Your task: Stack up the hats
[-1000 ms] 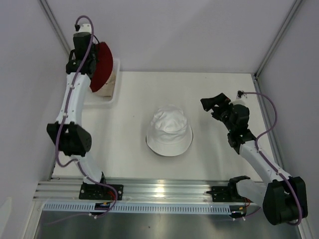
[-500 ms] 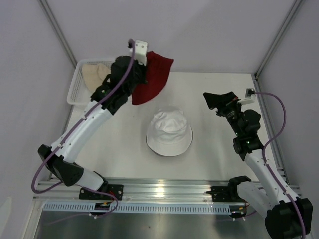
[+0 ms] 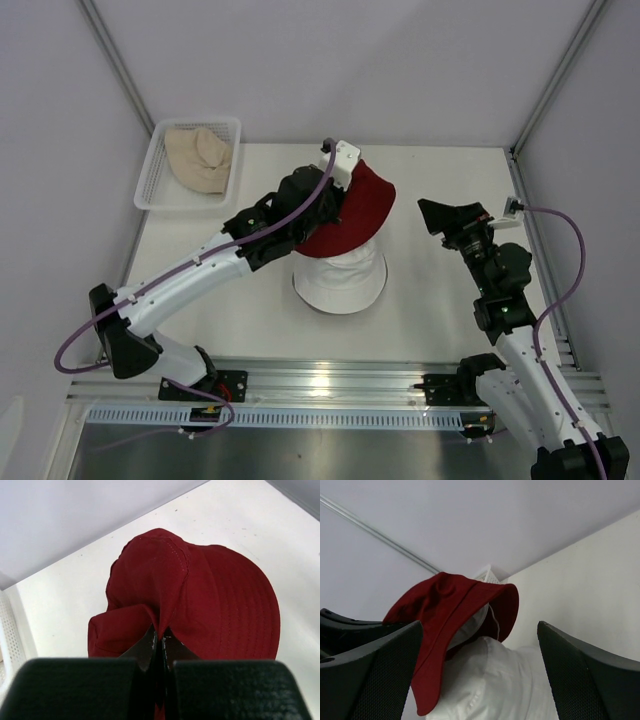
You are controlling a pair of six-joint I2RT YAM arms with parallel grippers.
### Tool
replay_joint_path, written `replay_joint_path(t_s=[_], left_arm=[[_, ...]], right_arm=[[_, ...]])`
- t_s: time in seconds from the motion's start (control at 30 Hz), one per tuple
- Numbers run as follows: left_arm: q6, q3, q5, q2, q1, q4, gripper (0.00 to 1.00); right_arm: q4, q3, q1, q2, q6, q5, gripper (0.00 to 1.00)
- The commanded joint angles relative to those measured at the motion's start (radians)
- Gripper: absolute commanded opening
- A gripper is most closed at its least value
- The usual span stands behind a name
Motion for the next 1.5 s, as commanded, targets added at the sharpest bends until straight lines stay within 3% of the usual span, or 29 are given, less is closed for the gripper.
replay_joint_path(t_s=[0.0,0.2,0.63,0.77,0.9,1.47], left_arm=[[-0.028,-0.021,-0.033,-0.076,-0.036,0.051,0.01],[-0.093,-0.116,0.014,-0.15,-0.057,0.063,0.01],[-0.175,-0.184,0.037,-0.167,-0.175,0.054,0.01],[-0.209,-0.199,0.04,-0.173,-0.183,0.042,0.01],[-0.235,-0.248,0.05,-0.195,-0.186,0.077,0.01],[-0.28,-0.371,-0.077,-0.245,-0.188,0.163,0.01]], right_arm=[[0.041,-0.046,-0.001,0.022,0.071,-0.08,1.0],[0.123,-0.088,0.018,0.048,0.16,-0.161,0.98],[0.12,-0.071,0.111,0.066,0.151,-0.152,0.88],[0.13,-0.074,0.132,0.1,0.16,-0.152,0.78],[0.13,-0.069,0.172,0.144,0.16,-0.143,0.61],[-0.014,-0.072,0.195,0.138,0.256,-0.214,0.62]])
